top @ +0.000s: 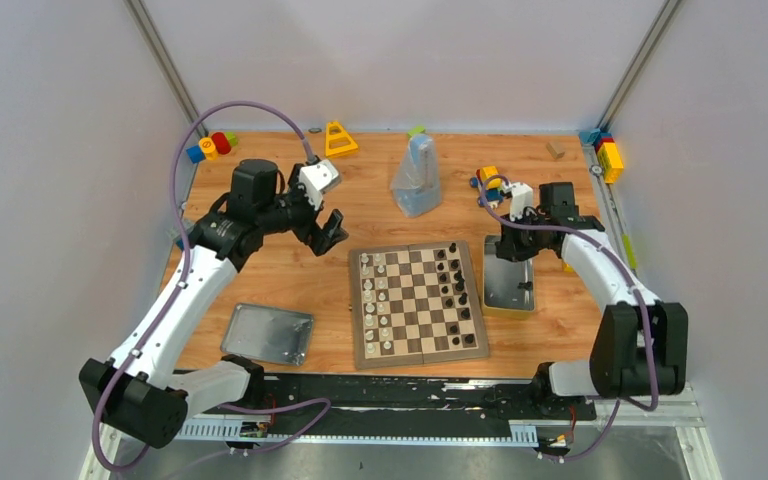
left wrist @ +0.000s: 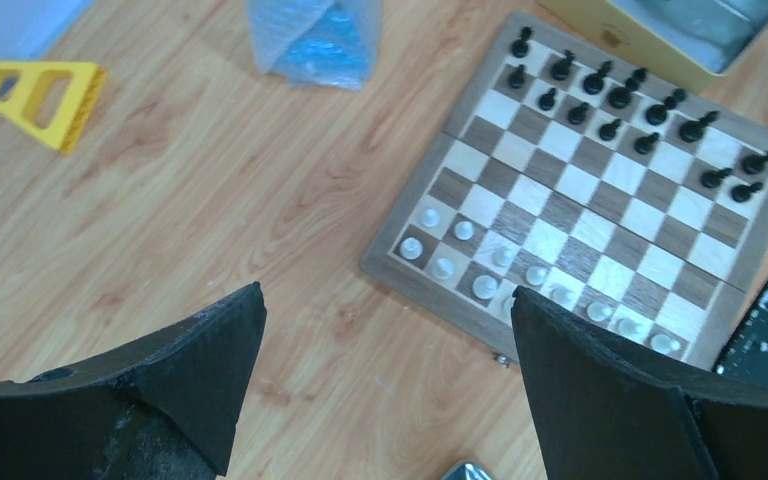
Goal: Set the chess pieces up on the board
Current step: Pick up the chess piece from the storage box, then place the chess piece on the chessboard.
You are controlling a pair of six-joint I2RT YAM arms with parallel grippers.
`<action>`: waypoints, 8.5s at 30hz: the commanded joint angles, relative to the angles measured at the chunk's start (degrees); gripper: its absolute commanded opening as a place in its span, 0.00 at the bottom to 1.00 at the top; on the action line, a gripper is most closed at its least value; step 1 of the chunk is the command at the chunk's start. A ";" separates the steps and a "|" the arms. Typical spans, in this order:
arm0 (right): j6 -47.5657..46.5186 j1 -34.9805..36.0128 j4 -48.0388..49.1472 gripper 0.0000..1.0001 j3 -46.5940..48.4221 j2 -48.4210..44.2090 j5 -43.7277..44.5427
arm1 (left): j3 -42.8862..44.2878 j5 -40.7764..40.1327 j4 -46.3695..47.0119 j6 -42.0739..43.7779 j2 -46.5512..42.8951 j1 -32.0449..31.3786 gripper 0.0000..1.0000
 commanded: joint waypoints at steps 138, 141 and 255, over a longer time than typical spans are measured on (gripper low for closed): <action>32.15 16.82 26.11 0.38 18.88 -4.96 -45.16 | -14.76 24.64 91.74 -67.85 17.69 -6.43 0.00; 32.80 16.88 26.99 0.35 18.57 -4.70 -45.59 | -14.63 24.69 91.76 -67.71 17.83 -6.45 0.00; -14.18 47.92 -41.28 0.00 16.82 18.10 19.34 | -2.63 1.43 9.44 -6.57 -4.17 8.25 1.00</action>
